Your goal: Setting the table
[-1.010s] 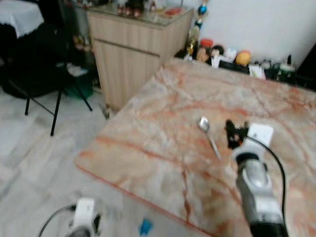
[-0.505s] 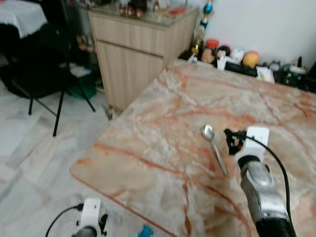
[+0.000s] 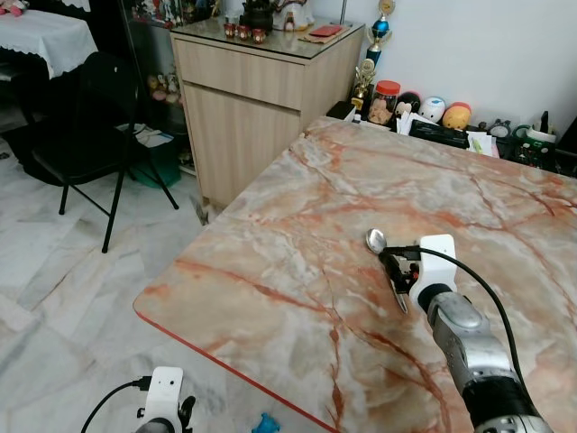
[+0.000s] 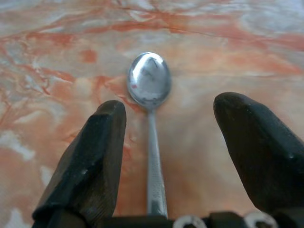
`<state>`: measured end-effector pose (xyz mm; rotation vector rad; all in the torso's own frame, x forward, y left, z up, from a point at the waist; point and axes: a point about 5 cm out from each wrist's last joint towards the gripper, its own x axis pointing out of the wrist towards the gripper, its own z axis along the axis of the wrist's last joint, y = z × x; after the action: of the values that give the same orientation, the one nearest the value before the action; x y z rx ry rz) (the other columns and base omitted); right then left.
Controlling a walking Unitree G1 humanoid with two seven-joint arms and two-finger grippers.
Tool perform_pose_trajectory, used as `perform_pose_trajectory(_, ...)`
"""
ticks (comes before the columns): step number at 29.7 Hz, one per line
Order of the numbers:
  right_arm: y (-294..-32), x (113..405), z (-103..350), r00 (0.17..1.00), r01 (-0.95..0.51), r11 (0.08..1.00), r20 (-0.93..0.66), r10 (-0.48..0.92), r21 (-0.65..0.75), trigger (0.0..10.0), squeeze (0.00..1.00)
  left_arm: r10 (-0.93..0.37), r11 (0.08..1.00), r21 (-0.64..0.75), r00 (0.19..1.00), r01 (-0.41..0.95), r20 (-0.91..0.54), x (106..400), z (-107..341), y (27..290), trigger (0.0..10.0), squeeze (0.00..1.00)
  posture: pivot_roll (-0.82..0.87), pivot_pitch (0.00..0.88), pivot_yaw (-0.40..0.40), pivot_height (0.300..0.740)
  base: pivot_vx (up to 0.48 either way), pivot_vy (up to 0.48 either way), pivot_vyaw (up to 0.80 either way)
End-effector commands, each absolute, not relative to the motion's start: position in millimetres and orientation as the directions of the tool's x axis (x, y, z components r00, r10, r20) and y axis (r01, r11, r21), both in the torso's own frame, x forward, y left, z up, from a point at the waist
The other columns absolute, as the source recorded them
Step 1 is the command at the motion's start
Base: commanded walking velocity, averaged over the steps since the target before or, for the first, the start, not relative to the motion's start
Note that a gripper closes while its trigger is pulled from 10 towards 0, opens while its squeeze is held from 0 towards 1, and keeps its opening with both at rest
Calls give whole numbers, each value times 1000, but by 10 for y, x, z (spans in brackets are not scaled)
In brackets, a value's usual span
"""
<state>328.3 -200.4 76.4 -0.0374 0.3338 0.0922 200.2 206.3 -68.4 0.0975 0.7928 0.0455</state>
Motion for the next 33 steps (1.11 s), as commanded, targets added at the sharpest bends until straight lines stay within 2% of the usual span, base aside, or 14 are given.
perform_pose_trajectory(1,-1962,3291,690,918,-121,993,-383,106,-14,10000,0,73,994,106,684,6,-726,1972,-710,2049,10000,0,87,0,-56,740,0,0,0)
perform_pose_trajectory(9,-1867,3334,672,921,-135,991,-369,123,-5,10000,0,72,994,106,685,7,-725,1970,-712,2038,10000,0,93,0,-56,740,0,0,0)
perform_pose_trajectory(29,-1874,3543,810,951,-89,996,-297,84,-2,10000,0,72,994,106,680,9,-730,1931,-734,2021,10000,0,94,1,-61,740,0,0,0)
perform_pose_trajectory(30,-1875,3546,804,950,-85,996,-302,81,0,9647,0,72,994,106,679,8,-730,1931,-735,2021,10000,0,96,0,-63,740,0,0,0)
perform_pose_trajectory(31,-1875,3545,796,949,-83,997,-305,79,1,10000,0,73,994,106,679,8,-730,1930,-735,2022,10000,0,96,0,-63,740,0,0,0)
perform_pose_trajectory(33,-1875,3545,787,948,-81,997,-309,77,1,10000,0,73,994,105,679,7,-731,1929,-735,2023,10000,0,96,0,-63,740,0,0,0)
